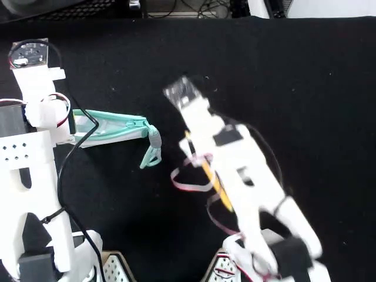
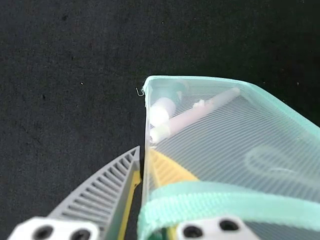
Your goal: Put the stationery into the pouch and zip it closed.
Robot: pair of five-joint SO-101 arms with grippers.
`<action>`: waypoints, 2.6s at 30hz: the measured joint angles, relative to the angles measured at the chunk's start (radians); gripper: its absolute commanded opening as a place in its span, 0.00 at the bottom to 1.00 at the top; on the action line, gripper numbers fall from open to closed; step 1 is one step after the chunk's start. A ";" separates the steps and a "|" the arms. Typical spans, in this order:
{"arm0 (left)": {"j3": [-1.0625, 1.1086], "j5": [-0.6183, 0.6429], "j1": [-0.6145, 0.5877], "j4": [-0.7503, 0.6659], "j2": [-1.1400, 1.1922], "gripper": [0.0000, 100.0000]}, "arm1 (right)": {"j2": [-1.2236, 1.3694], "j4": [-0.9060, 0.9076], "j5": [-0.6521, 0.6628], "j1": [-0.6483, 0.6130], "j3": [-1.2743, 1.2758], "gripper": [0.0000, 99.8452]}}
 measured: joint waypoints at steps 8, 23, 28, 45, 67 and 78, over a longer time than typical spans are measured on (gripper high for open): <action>0.000 0.000 0.000 0.000 0.000 0.03 | -0.149 0.005 0.127 0.000 0.344 0.02; 0.000 0.000 0.000 0.000 0.000 0.03 | -0.157 0.068 0.155 0.002 0.393 0.17; 0.000 0.000 0.000 0.000 0.000 0.03 | -0.130 0.066 0.155 -0.002 0.390 0.10; 0.000 0.000 0.000 0.000 0.000 0.03 | -0.192 0.196 0.153 0.003 0.218 0.01; 0.018 0.000 0.000 0.000 0.000 0.03 | -0.918 -0.439 -0.089 -0.526 -0.037 0.01; 0.021 0.000 0.000 0.000 0.000 0.03 | -0.766 -0.839 0.078 -0.634 0.014 0.01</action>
